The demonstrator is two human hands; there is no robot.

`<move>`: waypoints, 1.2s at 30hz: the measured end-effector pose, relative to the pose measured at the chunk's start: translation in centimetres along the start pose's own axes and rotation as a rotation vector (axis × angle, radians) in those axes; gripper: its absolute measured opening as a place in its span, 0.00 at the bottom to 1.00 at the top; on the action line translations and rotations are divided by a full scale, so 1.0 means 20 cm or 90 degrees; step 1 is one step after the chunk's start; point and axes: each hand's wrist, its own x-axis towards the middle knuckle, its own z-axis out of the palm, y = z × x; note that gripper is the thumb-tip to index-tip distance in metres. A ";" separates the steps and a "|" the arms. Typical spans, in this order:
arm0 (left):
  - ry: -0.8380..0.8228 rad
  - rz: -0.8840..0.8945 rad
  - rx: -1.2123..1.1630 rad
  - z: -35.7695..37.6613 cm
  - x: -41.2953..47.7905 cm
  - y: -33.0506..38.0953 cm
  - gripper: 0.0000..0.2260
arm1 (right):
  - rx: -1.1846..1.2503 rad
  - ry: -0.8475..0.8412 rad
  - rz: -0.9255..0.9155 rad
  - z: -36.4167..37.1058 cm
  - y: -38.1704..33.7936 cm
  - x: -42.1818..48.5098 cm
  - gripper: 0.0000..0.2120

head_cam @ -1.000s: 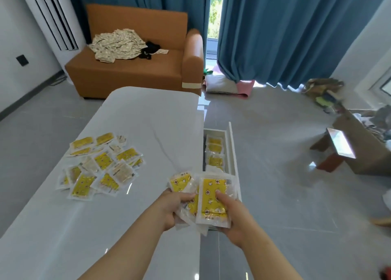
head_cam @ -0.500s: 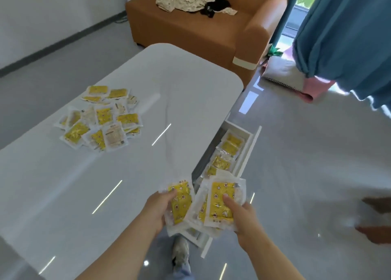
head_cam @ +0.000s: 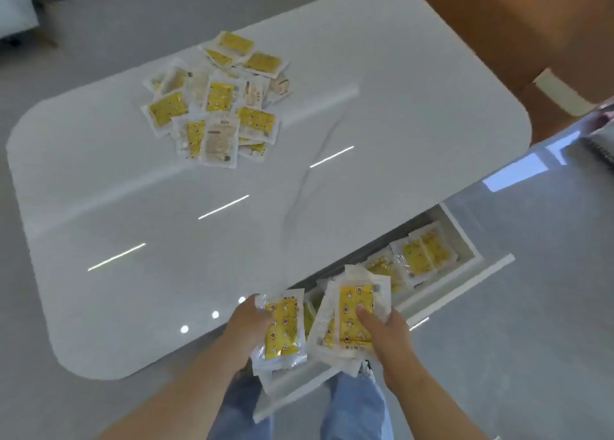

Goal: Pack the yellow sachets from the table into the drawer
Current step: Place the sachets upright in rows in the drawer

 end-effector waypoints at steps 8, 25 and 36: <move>0.138 -0.088 -0.076 0.35 0.28 -0.30 0.08 | -0.272 -0.151 -0.012 -0.04 0.17 0.54 0.13; 0.224 0.060 0.648 0.55 0.72 -0.63 0.24 | -0.434 -0.303 -0.043 0.24 0.45 0.97 0.14; -0.001 -0.039 -0.411 0.55 0.71 -0.45 0.28 | -0.324 -0.355 0.126 0.20 0.36 0.95 0.17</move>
